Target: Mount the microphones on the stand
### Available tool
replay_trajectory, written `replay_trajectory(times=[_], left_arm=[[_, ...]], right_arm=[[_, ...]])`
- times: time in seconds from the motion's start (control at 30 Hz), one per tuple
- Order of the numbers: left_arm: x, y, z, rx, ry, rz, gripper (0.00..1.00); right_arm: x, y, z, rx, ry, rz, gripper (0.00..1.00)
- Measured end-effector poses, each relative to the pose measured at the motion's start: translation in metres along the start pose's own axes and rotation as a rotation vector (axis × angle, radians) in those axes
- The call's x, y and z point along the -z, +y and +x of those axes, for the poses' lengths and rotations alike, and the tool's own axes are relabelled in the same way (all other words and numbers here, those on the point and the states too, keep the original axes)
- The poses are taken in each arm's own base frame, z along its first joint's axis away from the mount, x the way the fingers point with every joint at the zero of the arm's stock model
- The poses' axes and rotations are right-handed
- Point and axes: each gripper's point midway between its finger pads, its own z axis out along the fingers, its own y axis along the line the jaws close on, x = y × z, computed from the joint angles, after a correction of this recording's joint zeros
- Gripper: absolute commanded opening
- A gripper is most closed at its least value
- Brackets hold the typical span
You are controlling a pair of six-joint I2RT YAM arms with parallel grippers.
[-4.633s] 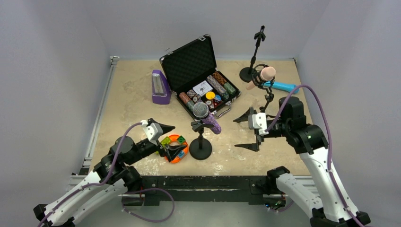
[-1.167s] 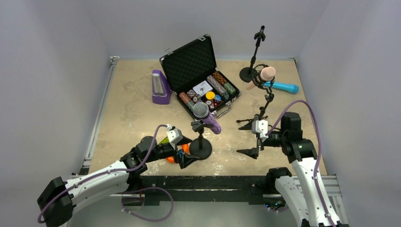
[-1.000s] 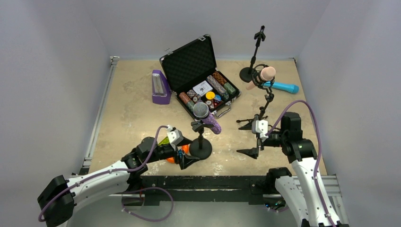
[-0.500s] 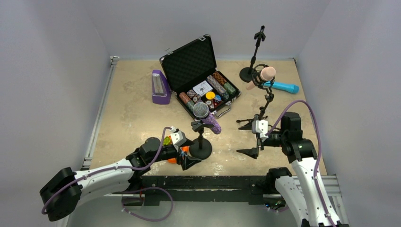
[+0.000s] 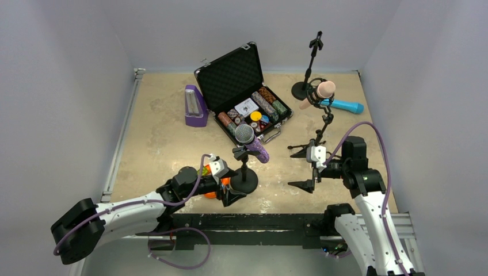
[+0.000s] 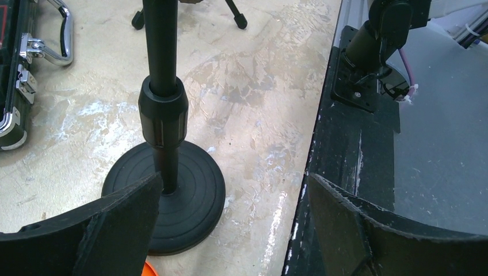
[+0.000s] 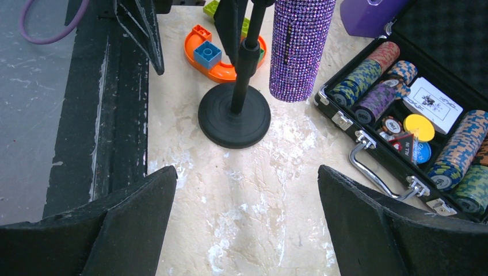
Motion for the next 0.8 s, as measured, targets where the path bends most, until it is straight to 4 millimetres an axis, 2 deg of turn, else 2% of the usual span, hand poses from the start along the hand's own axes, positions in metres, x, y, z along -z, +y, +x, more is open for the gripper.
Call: replay_trajectory(times=[0.5, 0.8], left_arm=[[-0.007, 0.003, 0.009, -0.013, 0.025, 0.01, 0.99], [-0.012, 0.004, 0.005, -0.019, 0.013, 0.012, 0.99]], right_arm=[[0.0, 0.0, 0.0, 0.001, 0.0, 0.0, 0.95], [-0.001, -0.001, 0.001, -0.005, 0.002, -0.002, 0.95]])
